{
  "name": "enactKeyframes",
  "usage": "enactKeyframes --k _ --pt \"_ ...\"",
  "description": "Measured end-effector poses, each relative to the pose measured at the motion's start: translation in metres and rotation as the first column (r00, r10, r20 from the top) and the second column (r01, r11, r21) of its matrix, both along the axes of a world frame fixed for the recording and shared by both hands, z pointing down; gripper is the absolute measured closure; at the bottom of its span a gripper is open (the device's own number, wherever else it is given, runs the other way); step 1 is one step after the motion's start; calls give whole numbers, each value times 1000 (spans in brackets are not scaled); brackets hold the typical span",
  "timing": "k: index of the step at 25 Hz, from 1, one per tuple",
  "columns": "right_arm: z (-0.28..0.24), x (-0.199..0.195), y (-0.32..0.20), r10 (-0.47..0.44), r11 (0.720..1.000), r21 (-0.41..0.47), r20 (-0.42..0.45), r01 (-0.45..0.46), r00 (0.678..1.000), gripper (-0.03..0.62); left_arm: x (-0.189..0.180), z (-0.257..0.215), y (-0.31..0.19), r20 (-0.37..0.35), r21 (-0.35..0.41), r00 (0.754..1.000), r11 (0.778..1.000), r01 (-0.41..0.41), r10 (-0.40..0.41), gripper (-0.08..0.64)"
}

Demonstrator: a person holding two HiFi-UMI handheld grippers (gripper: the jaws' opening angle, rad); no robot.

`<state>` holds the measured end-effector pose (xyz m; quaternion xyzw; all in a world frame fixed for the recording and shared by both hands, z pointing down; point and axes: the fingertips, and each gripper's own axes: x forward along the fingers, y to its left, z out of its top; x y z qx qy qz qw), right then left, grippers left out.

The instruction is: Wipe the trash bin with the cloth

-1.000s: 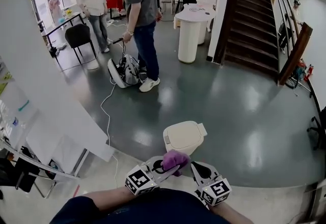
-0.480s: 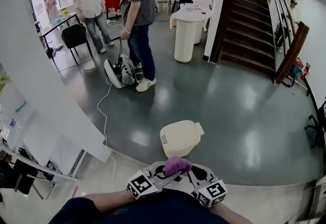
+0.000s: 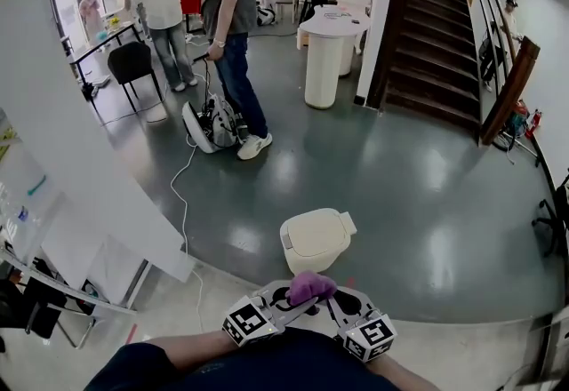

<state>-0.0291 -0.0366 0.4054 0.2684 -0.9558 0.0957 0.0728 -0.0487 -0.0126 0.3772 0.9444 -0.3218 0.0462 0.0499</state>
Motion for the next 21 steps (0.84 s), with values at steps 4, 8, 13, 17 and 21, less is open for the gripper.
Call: enactKeyframes --k 4,8,13,17,21 --pt "-2 -3 2 -6 1000 0 2 6 1000 581 -2 -1 2 -3 1 1000 1000 5 -5 492" --pt "-2 -2 3 -9 1000 -1 1 9 1000 582 -2 -1 3 -4 1 1000 1000 12 -12 492" --pt "-1 -6 3 -11 1000 0 2 11 1000 581 -6 -1 3 -6 2 1000 1000 21 -21 492" --pt "0 -5 4 -11 1000 -2 3 11 1000 581 -6 -1 4 -8 2 1000 1000 23 -23 492" --pt "-2 0 5 -1 1000 -3 0 1 1000 583 -2 -1 5 -11 -1 1000 1000 20 -20 492"
